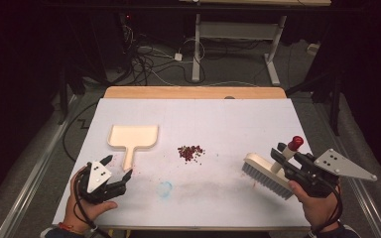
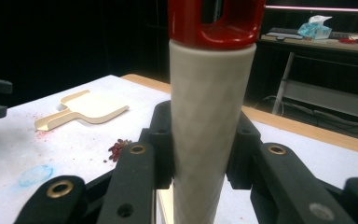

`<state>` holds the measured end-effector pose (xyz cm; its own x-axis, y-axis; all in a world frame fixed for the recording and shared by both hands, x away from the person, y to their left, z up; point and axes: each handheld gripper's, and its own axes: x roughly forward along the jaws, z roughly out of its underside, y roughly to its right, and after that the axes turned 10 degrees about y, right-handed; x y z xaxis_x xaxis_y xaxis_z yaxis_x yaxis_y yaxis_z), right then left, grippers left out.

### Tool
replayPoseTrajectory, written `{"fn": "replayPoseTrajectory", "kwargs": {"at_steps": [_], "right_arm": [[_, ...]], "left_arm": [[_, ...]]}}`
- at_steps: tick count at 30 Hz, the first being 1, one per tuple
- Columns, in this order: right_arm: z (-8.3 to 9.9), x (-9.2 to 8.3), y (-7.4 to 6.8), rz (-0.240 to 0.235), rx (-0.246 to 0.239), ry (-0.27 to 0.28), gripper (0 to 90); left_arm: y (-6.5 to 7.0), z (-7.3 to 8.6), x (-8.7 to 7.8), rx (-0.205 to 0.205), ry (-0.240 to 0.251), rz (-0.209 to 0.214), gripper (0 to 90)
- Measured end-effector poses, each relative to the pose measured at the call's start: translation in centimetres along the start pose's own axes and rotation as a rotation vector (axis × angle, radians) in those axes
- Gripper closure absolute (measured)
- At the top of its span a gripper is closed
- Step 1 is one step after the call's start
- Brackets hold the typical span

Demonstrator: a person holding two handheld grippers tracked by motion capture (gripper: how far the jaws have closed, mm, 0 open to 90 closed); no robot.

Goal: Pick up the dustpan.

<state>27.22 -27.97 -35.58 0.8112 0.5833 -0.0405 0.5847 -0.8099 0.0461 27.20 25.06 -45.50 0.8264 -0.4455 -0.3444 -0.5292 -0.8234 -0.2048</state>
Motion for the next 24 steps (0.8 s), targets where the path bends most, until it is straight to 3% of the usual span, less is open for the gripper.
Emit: {"fn": "replayPoseTrajectory", "kwargs": {"at_steps": [8, 10, 11, 12, 13, 14, 17, 19, 22, 23, 24], "right_arm": [[0.1, 0.1, 0.2, 0.018, -0.007, -0.003, 69.2], [0.0, 0.2, 0.2, 0.021, -0.012, 0.001, 69.2], [0.0, 0.2, 0.2, 0.02, -0.015, 0.003, 69.2], [0.0, 0.2, 0.2, 0.019, -0.018, 0.004, 69.2], [0.0, 0.2, 0.1, 0.019, -0.018, 0.005, 69.2], [0.0, 0.2, 0.0, 0.018, -0.014, 0.0, 69.2], [0.2, 0.1, -0.2, 0.017, -0.023, -0.008, 69.2], [0.1, 0.2, -0.3, 0.022, -0.033, -0.009, 69.2], [-0.1, 0.3, -0.3, 0.029, -0.037, -0.004, 69.2], [-0.1, 0.4, -0.3, 0.031, -0.039, -0.002, 69.2], [0.0, 0.5, -0.4, 0.031, -0.04, -0.004, 69.2]], "left_arm": [[-0.2, 0.3, 0.8, -0.082, -0.106, 0.052, 28.3], [-0.5, 0.4, 1.1, -0.138, -0.129, 0.072, 29.2], [-0.8, 0.4, 1.3, -0.212, -0.142, 0.085, 29.1], [-0.8, 0.3, 1.4, -0.238, -0.151, 0.091, 28.8], [-0.8, 0.3, 1.4, -0.238, -0.151, 0.091, 27.8], [-0.6, 0.0, 1.7, -0.271, -0.186, 0.087, 27.8], [-0.1, -0.5, 2.7, -0.247, -0.234, 0.087, 26.2], [-0.3, -0.7, 3.8, -0.259, -0.267, 0.084, 26.2], [-0.9, -1.1, 5.1, -0.265, -0.299, 0.048, 26.4], [-1.7, -1.1, 6.5, -0.284, -0.332, 0.023, 26.7], [-1.7, -1.1, 6.5, -0.284, -0.332, 0.023, 27.1]]}}
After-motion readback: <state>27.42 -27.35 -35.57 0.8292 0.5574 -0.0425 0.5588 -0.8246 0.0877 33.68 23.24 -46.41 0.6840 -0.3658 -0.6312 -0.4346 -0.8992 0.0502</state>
